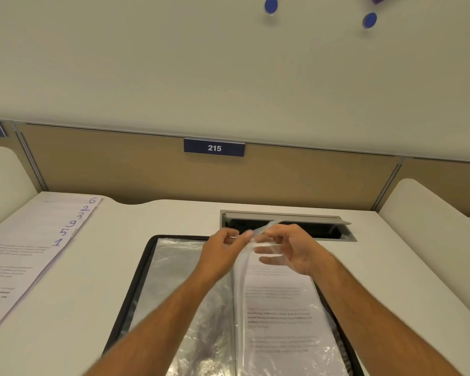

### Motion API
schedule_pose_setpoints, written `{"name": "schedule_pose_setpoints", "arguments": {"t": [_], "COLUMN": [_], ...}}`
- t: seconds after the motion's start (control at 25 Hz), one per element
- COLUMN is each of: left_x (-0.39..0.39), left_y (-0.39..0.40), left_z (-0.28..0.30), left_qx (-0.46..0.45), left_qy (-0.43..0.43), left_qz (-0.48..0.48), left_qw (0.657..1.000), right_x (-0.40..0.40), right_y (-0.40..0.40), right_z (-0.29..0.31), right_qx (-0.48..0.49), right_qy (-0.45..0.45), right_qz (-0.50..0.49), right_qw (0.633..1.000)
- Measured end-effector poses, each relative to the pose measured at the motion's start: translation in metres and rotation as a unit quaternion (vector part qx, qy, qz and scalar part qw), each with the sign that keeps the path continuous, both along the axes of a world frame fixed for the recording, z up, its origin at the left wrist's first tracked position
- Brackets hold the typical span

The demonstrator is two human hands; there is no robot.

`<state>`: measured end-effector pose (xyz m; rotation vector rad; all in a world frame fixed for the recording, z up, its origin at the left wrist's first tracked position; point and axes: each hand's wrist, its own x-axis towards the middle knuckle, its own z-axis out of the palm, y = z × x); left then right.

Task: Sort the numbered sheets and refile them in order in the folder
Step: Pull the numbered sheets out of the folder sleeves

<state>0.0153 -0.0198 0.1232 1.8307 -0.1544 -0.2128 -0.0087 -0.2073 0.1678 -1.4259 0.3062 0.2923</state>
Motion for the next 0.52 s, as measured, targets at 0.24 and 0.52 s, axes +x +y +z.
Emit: {"name": "schedule_pose_setpoints", "arguments": {"t": [0.24,0.52], "left_x": [0.024,0.048], "left_y": [0.030,0.095], "left_z": [0.035,0.004], "left_qx": [0.027,0.102], "left_qy": [0.036,0.045], "left_qz": [0.043,0.109], "left_qw": [0.998,0.988], "right_x": [0.008,0.010], "right_y": [0.069,0.096], "right_z": [-0.008,-0.048], "right_qx": [0.077,0.030], "right_qy": [-0.020,0.008], "right_qz": [0.028,0.010], "right_qw": [0.996,0.999]}}
